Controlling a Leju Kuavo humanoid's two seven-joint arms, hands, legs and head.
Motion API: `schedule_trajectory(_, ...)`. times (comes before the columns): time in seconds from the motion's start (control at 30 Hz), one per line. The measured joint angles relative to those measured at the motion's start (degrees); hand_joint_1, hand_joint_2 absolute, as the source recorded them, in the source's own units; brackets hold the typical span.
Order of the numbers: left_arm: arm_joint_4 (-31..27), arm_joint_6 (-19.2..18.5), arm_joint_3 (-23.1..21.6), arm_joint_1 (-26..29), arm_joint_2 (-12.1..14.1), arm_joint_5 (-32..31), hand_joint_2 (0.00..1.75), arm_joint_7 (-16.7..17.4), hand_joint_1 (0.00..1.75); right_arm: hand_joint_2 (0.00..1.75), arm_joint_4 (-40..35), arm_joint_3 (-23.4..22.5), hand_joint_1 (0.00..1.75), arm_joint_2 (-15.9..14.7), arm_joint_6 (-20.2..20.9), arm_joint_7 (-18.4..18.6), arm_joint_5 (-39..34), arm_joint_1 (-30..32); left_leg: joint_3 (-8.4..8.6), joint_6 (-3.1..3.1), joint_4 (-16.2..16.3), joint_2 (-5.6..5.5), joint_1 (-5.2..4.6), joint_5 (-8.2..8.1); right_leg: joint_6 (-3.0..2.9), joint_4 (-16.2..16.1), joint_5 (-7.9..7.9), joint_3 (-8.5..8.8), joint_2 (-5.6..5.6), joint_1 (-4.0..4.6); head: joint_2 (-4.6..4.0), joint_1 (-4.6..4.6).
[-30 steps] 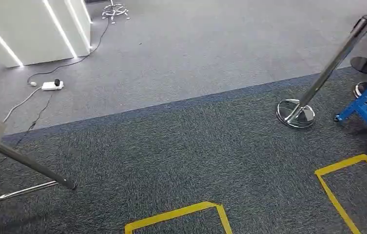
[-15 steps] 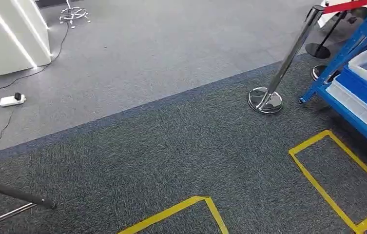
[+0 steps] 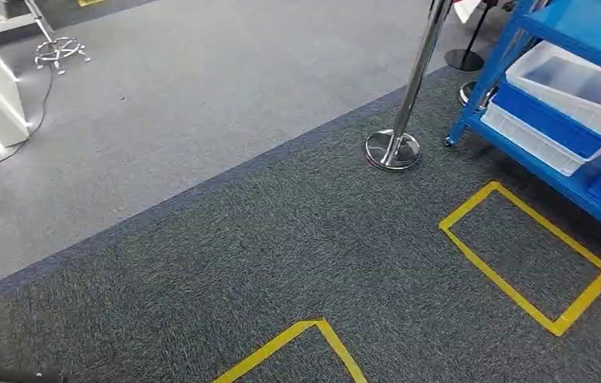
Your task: Take the parts from the cabinet and place them on the table.
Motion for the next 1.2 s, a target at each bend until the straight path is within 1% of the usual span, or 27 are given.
schedule_trajectory(0.03,0.0,0.0,0.0,0.0,0.0,0.0,0.00,0.0,0.00,0.00,0.0,0.0,0.00,0.0,0.1,0.0,0.0,0.0,2.25,0.20,-5.2,-0.86,0.04,2.69,0.15,0.2,-0.11,0.03,0.73,-0.01,0.00,0.00)
schedule_trajectory(0.07,0.0,0.0,0.0,0.1,0.0,0.0,0.00,0.0,0.00,0.00,0.1,0.0,0.00,0.0,0.2,0.0,0.0,0.0,3.72,0.52,-8.8,-4.06,0.17,2.98,0.29,0.4,-0.17,-0.15,1.27,-0.18,0.00,0.04)
schedule_trajectory(0.1,0.0,0.0,0.0,0.1,0.0,0.0,0.00,0.0,0.00,0.00,0.1,0.0,0.00,0.0,0.3,0.0,0.0,-0.1,3.70,0.52,-9.7,-5.27,0.17,2.86,0.74,0.9,-0.28,-0.62,1.79,0.20,0.00,0.02)
schedule_trajectory(0.2,0.0,0.0,0.0,-0.3,0.0,0.0,0.00,0.0,0.00,0.00,0.1,0.0,0.00,0.0,0.4,0.0,0.1,0.2,3.81,1.18,-9.4,-3.48,-0.25,3.11,1.89,0.4,0.35,-1.03,3.37,-0.44,0.00,0.02)
schedule_trajectory(0.23,0.0,0.0,0.0,-0.3,-0.1,0.0,0.00,0.0,0.00,0.00,0.1,0.0,0.00,-0.1,0.3,0.0,0.1,0.3,3.96,1.77,-10.3,-2.62,0.47,3.61,2.18,0.5,0.35,-1.13,3.89,-0.04,0.00,0.02)
schedule_trajectory(0.27,0.0,0.0,0.0,-0.2,-0.1,0.0,0.00,0.1,0.00,0.00,0.2,0.0,0.00,-0.1,0.3,0.0,0.1,0.3,4.20,2.12,-10.6,-1.71,0.39,3.86,2.22,1.6,-0.49,-1.51,1.16,-0.05,0.00,0.09)
schedule_trajectory(0.3,0.0,0.0,0.0,-0.2,-0.1,0.0,0.00,0.1,0.00,0.00,0.2,0.0,0.00,-0.1,0.3,0.0,0.2,0.2,4.17,2.72,-10.8,-1.15,0.39,3.93,2.52,4.3,-2.59,-2.87,-1.59,-0.02,0.00,0.46)
schedule_trajectory(0.37,0.0,0.0,0.0,0.0,-0.1,0.0,0.00,0.1,0.00,0.00,0.2,0.0,0.00,-0.1,0.4,0.0,0.2,0.0,4.02,2.77,-10.8,0.43,0.19,3.85,3.07,13.4,-7.16,-7.24,-3.32,-0.28,0.00,0.46)
schedule_trajectory(0.4,0.0,0.0,0.0,0.1,-0.1,0.0,0.00,0.1,0.00,0.00,0.2,0.0,0.00,-0.1,0.3,0.0,0.2,0.0,3.99,2.78,-10.8,1.38,0.17,3.75,3.30,16.8,-8.25,-8.90,-3.47,-0.44,0.00,0.46)
schedule_trajectory(0.43,0.0,0.0,0.0,0.1,-0.1,0.0,0.00,0.1,0.00,0.00,0.2,0.0,0.00,-0.1,0.3,0.0,0.2,0.0,4.03,2.73,-10.7,2.18,0.17,3.65,3.45,17.8,-7.89,-9.37,-3.57,-0.62,0.00,0.44)
schedule_trajectory(0.47,0.0,0.0,0.0,0.1,-0.1,0.0,0.00,0.1,0.00,0.00,0.2,0.0,0.00,-0.1,0.3,0.0,0.3,0.1,4.14,2.62,-10.7,2.83,0.18,3.55,3.58,16.1,-6.34,-8.39,-3.79,-0.75,0.00,0.46)
schedule_trajectory(0.53,0.0,0.0,0.0,0.0,-0.2,0.0,0.00,0.1,0.00,0.00,0.2,0.0,0.00,-0.1,0.3,0.0,0.5,0.2,4.67,2.22,-10.7,4.00,0.19,3.21,3.44,6.3,-1.34,-2.97,-5.11,-0.79,0.00,0.48)
schedule_trajectory(0.57,0.0,0.0,0.0,0.0,-0.2,0.0,0.00,0.1,0.00,0.00,0.2,0.0,0.00,-0.1,0.3,0.0,0.5,0.2,5.04,1.92,-10.7,4.58,0.14,2.97,3.04,1.2,0.28,-0.15,-7.47,-0.58,0.00,0.46)
schedule_trajectory(0.6,0.0,-0.1,0.0,0.0,-0.3,0.0,0.00,0.1,0.00,0.00,0.2,0.0,0.00,-0.1,0.3,0.1,0.6,0.0,5.12,1.60,-10.7,5.11,-0.19,2.78,2.62,0.2,-0.79,0.25,-9.20,0.14,0.00,0.44)
schedule_trajectory(0.7,0.0,-0.1,0.0,-0.3,-0.3,0.0,0.00,0.1,0.00,0.00,0.2,0.1,0.00,-0.1,0.2,0.1,0.6,0.1,5.66,0.75,-10.8,6.64,-0.31,2.51,1.92,0.1,-0.52,-0.24,-7.25,0.36,0.00,0.42)
schedule_trajectory(0.73,0.0,-0.1,0.1,-0.4,-0.3,0.0,0.00,0.1,0.00,0.00,0.2,0.1,0.00,-0.1,0.1,0.1,0.6,0.0,6.02,0.31,-10.9,7.25,-0.35,2.34,1.44,-0.4,-0.31,-0.04,-6.54,0.18,0.00,0.42)
schedule_trajectory(0.77,0.0,-0.1,0.1,-0.4,-0.3,0.0,0.00,0.1,0.00,0.00,0.2,0.2,0.00,-0.1,0.1,0.1,0.6,0.1,5.97,-0.06,-10.2,5.79,0.09,1.56,1.05,-0.8,0.00,0.52,-5.90,-0.28,0.00,0.39)
schedule_trajectory(0.8,0.0,-0.1,0.1,-0.5,-0.3,0.0,0.00,0.0,0.00,0.00,0.2,0.2,0.00,-0.1,0.0,0.1,0.6,0.0,5.01,-0.27,-8.1,2.89,0.10,0.08,0.69,-1.0,0.11,0.54,-5.39,-0.46,0.00,0.24)
schedule_trajectory(0.83,0.0,-0.1,0.0,-0.4,-0.3,0.0,0.00,0.0,0.00,0.00,0.2,0.2,0.00,-0.1,0.0,0.1,0.6,-0.1,2.91,-0.38,-3.9,1.25,0.13,-2.25,0.50,-1.0,0.19,0.39,-4.87,-0.46,0.00,0.09)
schedule_trajectory(0.9,0.0,-0.1,0.0,-0.1,-0.3,0.0,0.00,0.0,0.00,0.00,0.2,0.2,0.00,-0.1,0.0,0.1,0.6,-0.1,-1.46,-0.64,4.8,0.32,0.12,-5.60,0.31,-1.0,0.22,0.31,-3.45,-0.39,0.00,0.09)
schedule_trajectory(0.93,0.0,-0.1,0.0,0.0,-0.3,0.0,0.00,0.0,0.00,0.00,0.2,0.2,0.00,-0.1,0.0,0.1,0.6,-0.1,-2.87,-0.70,7.3,0.25,0.12,-5.68,0.30,-0.9,0.21,0.36,-2.53,-0.37,0.00,0.06)
schedule_trajectory(0.97,0.0,-0.1,0.0,0.1,-0.3,0.0,0.00,0.0,0.00,0.00,0.2,0.2,0.00,-0.1,0.0,0.1,0.6,0.0,-2.87,-0.65,6.6,0.25,0.13,-4.14,0.30,-0.8,0.20,0.42,-1.62,-0.37,0.00,0.09)
schedule_trajectory(1.0,0.0,-0.1,0.1,0.1,-0.3,0.0,0.00,0.0,0.00,0.00,0.2,0.2,0.00,-0.1,0.0,0.1,0.6,0.0,-1.81,-0.56,3.4,0.18,0.15,-1.46,0.34,-0.6,0.14,0.43,-0.71,-0.41,0.00,0.04)
schedule_trajectory(1.03,0.0,-0.1,0.1,0.1,-0.3,0.0,0.00,0.0,0.00,0.00,0.2,0.2,0.00,-0.1,0.0,0.1,0.6,-0.1,0.00,-0.41,-1.2,-0.16,0.18,1.40,0.48,-0.4,0.04,0.44,0.12,-0.45,0.00,0.07)
schedule_trajectory(1.07,0.0,-0.1,0.1,0.1,-0.3,0.0,0.00,0.0,0.00,0.00,0.3,0.2,0.00,-0.1,0.0,0.1,0.7,-0.1,2.09,-0.22,-6.4,-1.59,0.29,4.02,0.73,-0.1,-0.12,0.38,0.85,-0.49,0.00,0.07)
schedule_trajectory(1.1,0.0,-0.1,0.1,0.2,-0.3,0.0,0.00,0.0,0.00,0.00,0.3,0.2,0.00,0.0,0.0,0.1,0.8,-0.1,2.86,0.10,-8.6,-4.37,0.35,3.52,1.00,0.2,-0.29,0.07,1.27,-0.32,0.00,0.09)
schedule_trajectory(1.2,0.0,-0.1,0.1,-0.2,-0.3,0.0,0.00,0.0,0.00,0.00,0.3,0.3,0.00,0.0,0.0,0.3,0.9,0.1,3.13,0.84,-9.2,-3.39,0.00,3.33,2.23,0.2,-0.04,-0.62,2.91,-0.54,0.00,0.09)
